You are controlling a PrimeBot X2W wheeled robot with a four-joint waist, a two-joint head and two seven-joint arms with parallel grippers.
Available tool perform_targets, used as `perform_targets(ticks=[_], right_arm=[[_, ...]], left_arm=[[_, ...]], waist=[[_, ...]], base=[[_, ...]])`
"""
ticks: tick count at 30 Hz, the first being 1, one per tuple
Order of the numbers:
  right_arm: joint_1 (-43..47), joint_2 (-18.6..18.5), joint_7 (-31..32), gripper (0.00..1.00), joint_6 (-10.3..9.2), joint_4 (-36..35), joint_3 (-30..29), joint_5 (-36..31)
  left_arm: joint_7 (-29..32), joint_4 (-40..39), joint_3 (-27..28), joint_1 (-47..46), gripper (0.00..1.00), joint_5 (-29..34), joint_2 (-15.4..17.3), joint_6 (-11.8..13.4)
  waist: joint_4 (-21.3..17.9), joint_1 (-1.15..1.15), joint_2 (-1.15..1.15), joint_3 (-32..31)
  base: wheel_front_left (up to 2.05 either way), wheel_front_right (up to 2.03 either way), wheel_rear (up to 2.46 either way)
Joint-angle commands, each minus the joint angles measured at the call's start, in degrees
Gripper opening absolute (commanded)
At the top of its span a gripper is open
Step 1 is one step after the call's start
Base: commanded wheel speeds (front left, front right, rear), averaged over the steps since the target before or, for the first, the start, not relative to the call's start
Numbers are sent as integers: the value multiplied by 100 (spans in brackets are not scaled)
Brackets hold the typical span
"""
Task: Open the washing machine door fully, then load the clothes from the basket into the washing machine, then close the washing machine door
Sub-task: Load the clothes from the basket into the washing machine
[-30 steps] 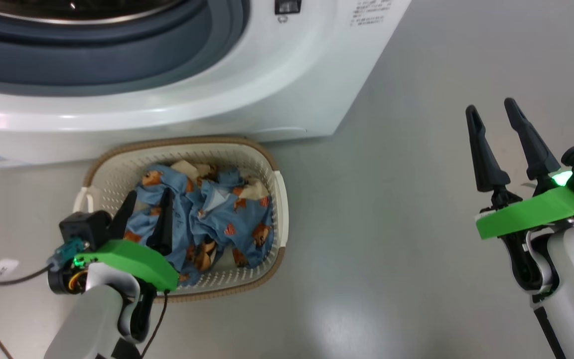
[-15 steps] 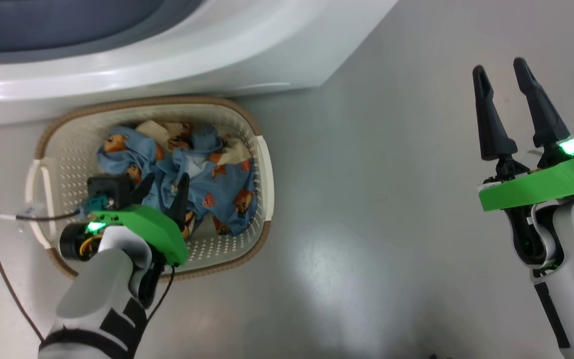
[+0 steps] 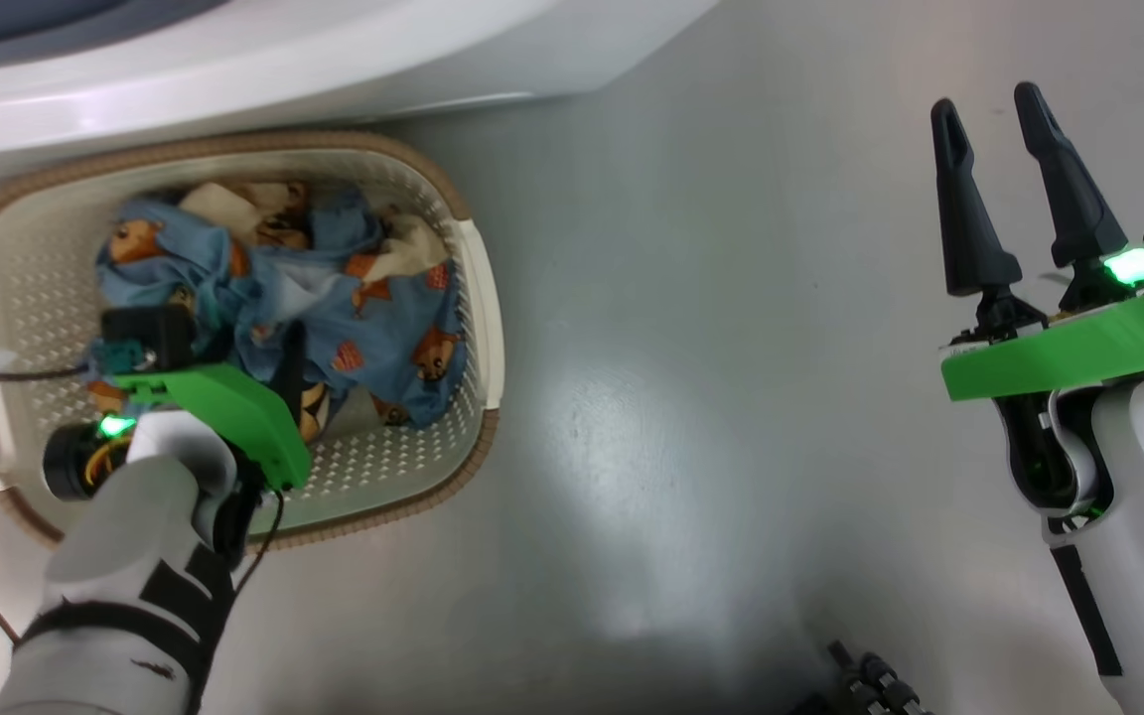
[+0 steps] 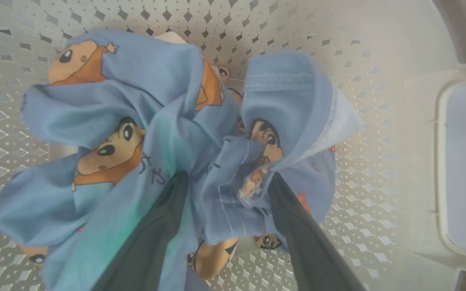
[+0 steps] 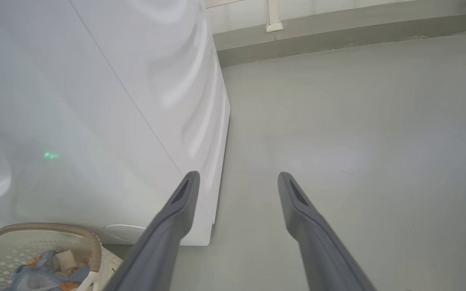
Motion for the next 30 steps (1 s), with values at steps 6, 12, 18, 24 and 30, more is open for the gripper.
perform_targets(ticks=[6, 12, 18, 24, 30], right_arm=[[67, 6, -45, 100, 32, -212, 54, -93], [62, 35, -45, 100, 32, -290, 48, -116], [53, 72, -45, 100, 32, -354, 32, -132], [40, 121, -45, 100, 32, -356, 41, -156], [16, 145, -45, 100, 32, -333, 49, -163]], left_arm=[[76, 167, 227, -239, 100, -156, 276, 233], [388, 241, 259, -395, 100, -209, 372, 517], [394, 262, 357, -497, 100, -315, 427, 742], [240, 269, 394, -552, 0, -362, 470, 826], [178, 273, 420, -471, 0, -455, 421, 634]], waist=[[-230, 0, 0, 386], [-325, 0, 0, 605], [-385, 0, 0, 720], [-392, 0, 0, 749], [-303, 0, 0, 611]], base=[[0, 0, 0], [0, 0, 0], [0, 0, 0], [0, 0, 0], [0, 0, 0]])
